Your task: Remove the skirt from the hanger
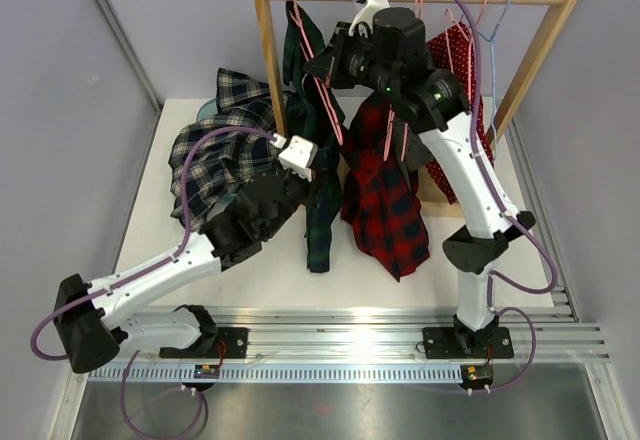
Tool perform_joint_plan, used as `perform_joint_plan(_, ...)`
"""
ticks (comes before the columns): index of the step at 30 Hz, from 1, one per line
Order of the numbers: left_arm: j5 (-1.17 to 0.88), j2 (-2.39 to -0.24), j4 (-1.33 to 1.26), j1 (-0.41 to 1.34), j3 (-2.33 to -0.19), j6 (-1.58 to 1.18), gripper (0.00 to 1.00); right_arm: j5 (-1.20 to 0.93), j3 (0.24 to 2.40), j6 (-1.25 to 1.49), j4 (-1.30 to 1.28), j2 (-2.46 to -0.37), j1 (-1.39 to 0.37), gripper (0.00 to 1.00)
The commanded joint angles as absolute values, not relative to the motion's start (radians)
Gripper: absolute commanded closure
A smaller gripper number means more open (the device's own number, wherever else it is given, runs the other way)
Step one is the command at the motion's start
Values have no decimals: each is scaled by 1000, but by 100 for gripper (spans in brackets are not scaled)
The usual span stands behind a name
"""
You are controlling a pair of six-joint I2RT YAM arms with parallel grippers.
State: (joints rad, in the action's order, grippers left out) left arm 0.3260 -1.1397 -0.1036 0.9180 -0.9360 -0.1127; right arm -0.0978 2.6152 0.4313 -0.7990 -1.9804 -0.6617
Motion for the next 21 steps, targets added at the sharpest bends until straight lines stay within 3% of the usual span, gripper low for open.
perform_joint_plan(1,359,-1097,-178,937,-960,-115,95,-55,2625,371,-672,-1869,-669,100)
perform_joint_plan(9,410,-1048,-144,968,-931,-115,96,-41,2446,403,-677,-1735,-669,100)
perform_joint_plan(16,505,-925,-65,973,-887,-106,100,-58,2166,483,-710,-1414,-669,100)
perform_joint_plan(21,618,-821,124,976,-1015,-68,100,-46,1975,509,-741,-1209,-669,100)
